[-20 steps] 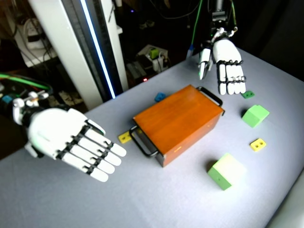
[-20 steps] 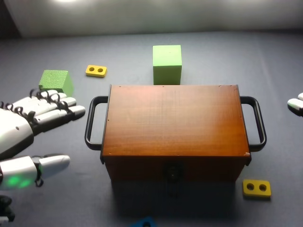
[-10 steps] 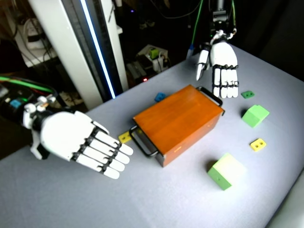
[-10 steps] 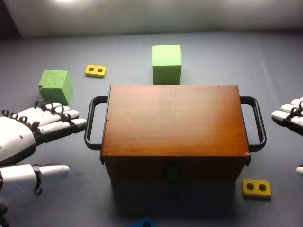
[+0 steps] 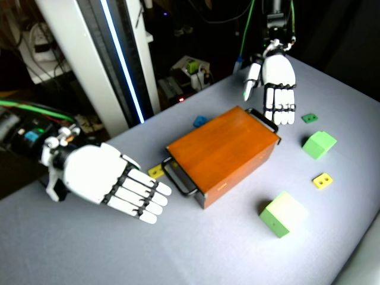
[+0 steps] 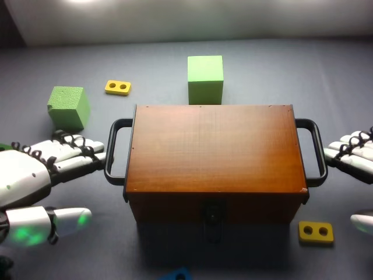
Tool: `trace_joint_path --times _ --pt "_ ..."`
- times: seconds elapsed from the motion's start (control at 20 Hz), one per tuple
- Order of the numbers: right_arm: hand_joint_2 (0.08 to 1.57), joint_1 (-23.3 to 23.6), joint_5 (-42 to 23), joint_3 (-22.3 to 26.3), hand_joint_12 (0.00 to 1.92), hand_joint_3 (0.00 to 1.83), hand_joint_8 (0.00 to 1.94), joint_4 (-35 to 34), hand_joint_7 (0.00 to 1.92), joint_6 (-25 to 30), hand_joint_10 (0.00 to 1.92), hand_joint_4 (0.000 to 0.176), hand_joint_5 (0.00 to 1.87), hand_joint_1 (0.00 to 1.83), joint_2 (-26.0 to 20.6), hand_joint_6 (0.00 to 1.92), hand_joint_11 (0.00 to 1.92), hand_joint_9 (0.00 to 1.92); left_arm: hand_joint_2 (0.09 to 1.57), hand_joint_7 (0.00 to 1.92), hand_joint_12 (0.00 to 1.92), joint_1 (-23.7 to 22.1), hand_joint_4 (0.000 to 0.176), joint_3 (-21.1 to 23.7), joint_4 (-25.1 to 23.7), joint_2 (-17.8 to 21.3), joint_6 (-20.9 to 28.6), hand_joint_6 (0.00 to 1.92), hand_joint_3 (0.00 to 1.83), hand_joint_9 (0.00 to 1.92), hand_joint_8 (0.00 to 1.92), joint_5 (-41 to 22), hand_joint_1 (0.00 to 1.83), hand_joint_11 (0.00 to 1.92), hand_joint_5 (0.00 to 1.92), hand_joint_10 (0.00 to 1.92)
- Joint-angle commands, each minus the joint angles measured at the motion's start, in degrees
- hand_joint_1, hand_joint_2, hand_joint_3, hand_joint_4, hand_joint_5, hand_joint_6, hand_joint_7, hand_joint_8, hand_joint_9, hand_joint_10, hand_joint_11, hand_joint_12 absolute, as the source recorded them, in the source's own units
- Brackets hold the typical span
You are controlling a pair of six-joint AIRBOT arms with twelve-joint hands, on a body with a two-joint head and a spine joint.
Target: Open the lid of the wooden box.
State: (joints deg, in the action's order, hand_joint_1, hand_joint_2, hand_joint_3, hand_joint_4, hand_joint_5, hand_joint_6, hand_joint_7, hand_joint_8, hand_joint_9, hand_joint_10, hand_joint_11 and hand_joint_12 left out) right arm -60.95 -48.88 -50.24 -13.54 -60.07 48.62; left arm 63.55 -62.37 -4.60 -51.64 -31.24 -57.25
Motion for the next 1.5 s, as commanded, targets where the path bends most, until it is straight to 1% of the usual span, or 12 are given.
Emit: trace_joint_path --times 0.0,0.1,0.15,0.2,0.35,0.8,1.0,1.05,1.2,1.3,1.35,1.45 --pt "1.39 0.76 -5.28 -0.23 0.02 0.0 0.0 0.69 0.0 0.29 0.0 0.0 0.01 0.44 0.17 0.0 0.03 0.0 1.42 0.01 0.0 -0.55 0.0 -0.25 0.95 0.08 0.52 0.0 0.0 0.0 0.0 -6.0 0.11 0.0 0.1 0.0" --pt "1.39 1.63 -4.35 -0.56 0.04 0.0 0.0 1.78 0.0 0.64 0.0 0.0 0.01 0.45 0.64 0.0 0.05 0.0 1.43 0.0 0.0 -0.6 0.0 -0.26 0.61 0.04 0.75 0.0 0.0 0.0 0.0 -6.01 0.09 0.0 0.09 0.0" --pt "1.38 1.9 -4.16 -0.67 0.17 0.0 0.0 2.16 0.0 0.84 0.0 0.0 0.01 0.45 0.76 0.0 0.01 0.0 1.43 0.0 0.0 -0.68 0.0 -0.26 0.39 0.04 0.87 0.0 0.0 0.0 0.0 -6.03 0.1 0.0 0.1 0.0" --pt "1.38 2.04 -4.14 -0.71 0.2 0.0 0.0 2.58 0.0 1.15 0.0 0.0 0.02 0.44 0.77 0.0 0.0 0.0 1.43 0.0 0.0 -0.76 0.0 -0.24 0.25 0.04 0.95 0.0 0.0 0.0 0.0 -6.24 0.09 0.0 0.09 0.0" --pt "1.38 2.47 -4.18 -0.83 0.0 0.0 0.0 3.57 0.0 2.03 0.0 0.0 0.0 0.42 0.73 0.0 0.0 0.0 1.44 0.0 0.0 -0.8 0.0 -0.1 -0.15 0.16 1.47 0.0 0.0 0.0 0.0 -7.45 0.11 0.0 0.1 0.0" --pt "1.4 2.76 -7.62 -0.63 0.0 0.01 0.0 4.6 0.0 4.34 0.0 0.0 0.0 0.4 -0.03 0.0 0.0 0.0 1.44 0.0 0.0 -0.83 0.0 0.33 -0.48 0.51 1.73 0.0 0.0 0.0 0.0 -9.67 0.06 0.0 0.0 0.0" --pt "1.41 2.75 -9.59 -0.08 0.0 0.01 0.0 4.59 0.0 4.57 0.0 0.0 0.0 0.37 -0.57 0.0 0.0 0.0 1.44 0.0 0.0 -0.83 0.034 0.6 -0.3 0.82 1.71 0.0 0.0 0.0 0.0 -11.01 0.08 0.0 0.0 0.0" --pt "1.42 2.75 -10.4 0.13 0.0 0.01 0.0 4.59 0.0 4.58 0.0 0.0 0.0 0.37 -0.88 0.0 0.0 0.0 1.44 0.0 0.0 -0.83 0.038 0.76 -0.02 1.06 1.59 0.0 0.0 0.0 0.0 -11.79 0.1 0.0 0.0 0.0" --pt "1.41 2.75 -12.01 0.43 0.0 0.0 0.0 4.56 0.0 4.58 0.0 0.0 0.0 0.34 -1.59 0.0 0.0 0.0 1.43 0.0 0.0 -0.82 0.017 1.09 0.7 1.75 0.76 0.0 0.0 0.0 0.0 -13.31 0.1 0.0 0.0 0.0" --pt "1.42 2.75 -13.09 0.48 0.0 0.01 0.0 4.43 0.0 4.58 0.0 0.0 0.0 0.31 -2.0 0.0 0.0 0.0 1.43 0.0 0.0 -0.83 0.015 1.1 1.44 2.18 0.14 0.0 0.0 0.0 0.0 -14.31 0.12 0.0 0.0 0.0" --pt "1.42 2.75 -13.52 0.45 0.0 0.0 0.0 4.37 0.0 4.58 0.0 0.0 0.0 0.31 -2.15 0.0 0.0 0.0 1.43 0.0 0.0 -0.89 0.0 1.06 1.8 2.33 -0.19 0.0 0.0 0.0 0.0 -14.69 0.15 0.0 0.0 0.0" --pt "1.42 2.76 -14.35 0.14 0.0 0.0 0.0 3.97 0.0 4.58 0.0 0.0 0.0 0.3 -2.27 0.0 0.0 0.0 1.43 0.0 0.0 -1.31 0.0 1.0 3.17 2.45 -1.4 0.0 0.0 0.0 0.0 -15.75 0.18 0.0 0.0 0.0"
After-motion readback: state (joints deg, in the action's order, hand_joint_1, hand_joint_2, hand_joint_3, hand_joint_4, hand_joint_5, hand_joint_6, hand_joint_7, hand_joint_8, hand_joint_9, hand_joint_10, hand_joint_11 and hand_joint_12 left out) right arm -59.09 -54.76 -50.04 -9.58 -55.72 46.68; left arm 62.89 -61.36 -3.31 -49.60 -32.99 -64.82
